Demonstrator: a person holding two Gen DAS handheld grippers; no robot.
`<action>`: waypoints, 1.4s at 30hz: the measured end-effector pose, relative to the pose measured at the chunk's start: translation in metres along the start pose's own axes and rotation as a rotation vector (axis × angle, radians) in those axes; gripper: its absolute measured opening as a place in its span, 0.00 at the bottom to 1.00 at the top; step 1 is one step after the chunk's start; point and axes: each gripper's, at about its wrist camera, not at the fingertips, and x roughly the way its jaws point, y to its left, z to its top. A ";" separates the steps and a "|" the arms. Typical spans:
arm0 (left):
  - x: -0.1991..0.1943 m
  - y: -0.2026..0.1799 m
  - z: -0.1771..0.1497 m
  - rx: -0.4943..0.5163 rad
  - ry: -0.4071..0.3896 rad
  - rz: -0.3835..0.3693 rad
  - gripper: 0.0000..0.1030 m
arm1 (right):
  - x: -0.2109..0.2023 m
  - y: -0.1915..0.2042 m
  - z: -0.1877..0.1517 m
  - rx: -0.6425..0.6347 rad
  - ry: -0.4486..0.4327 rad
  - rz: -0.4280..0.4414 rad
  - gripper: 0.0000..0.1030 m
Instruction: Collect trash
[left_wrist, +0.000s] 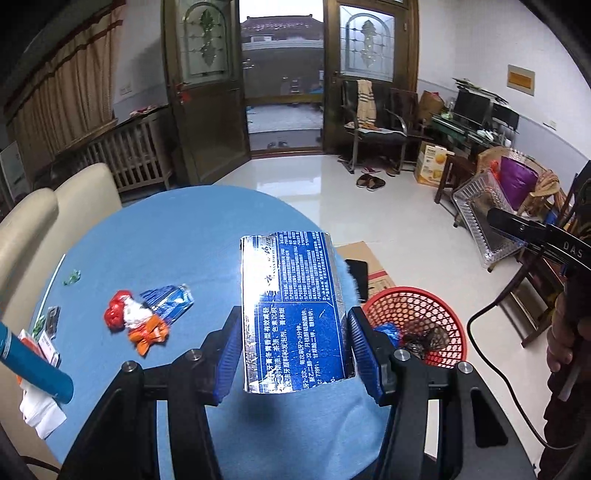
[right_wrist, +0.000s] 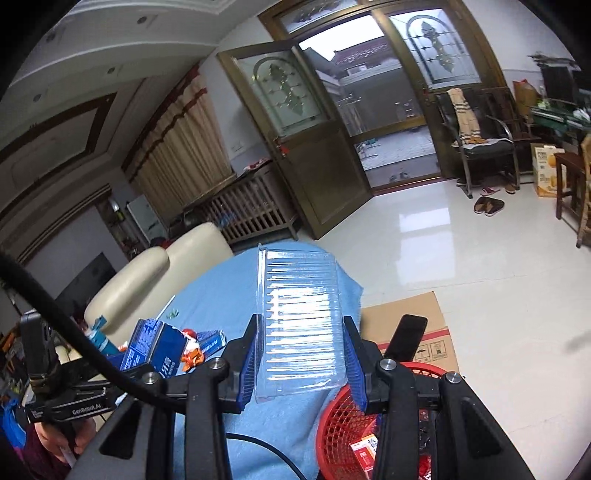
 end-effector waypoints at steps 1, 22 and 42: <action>0.001 -0.004 0.001 0.003 0.001 -0.003 0.56 | -0.001 -0.002 0.000 0.006 -0.003 -0.001 0.42; 0.016 -0.055 0.014 0.071 0.029 -0.069 0.56 | -0.026 -0.049 -0.009 0.096 -0.036 -0.027 0.42; 0.038 -0.076 0.011 0.108 0.088 -0.122 0.56 | -0.025 -0.064 -0.010 0.155 -0.032 -0.055 0.42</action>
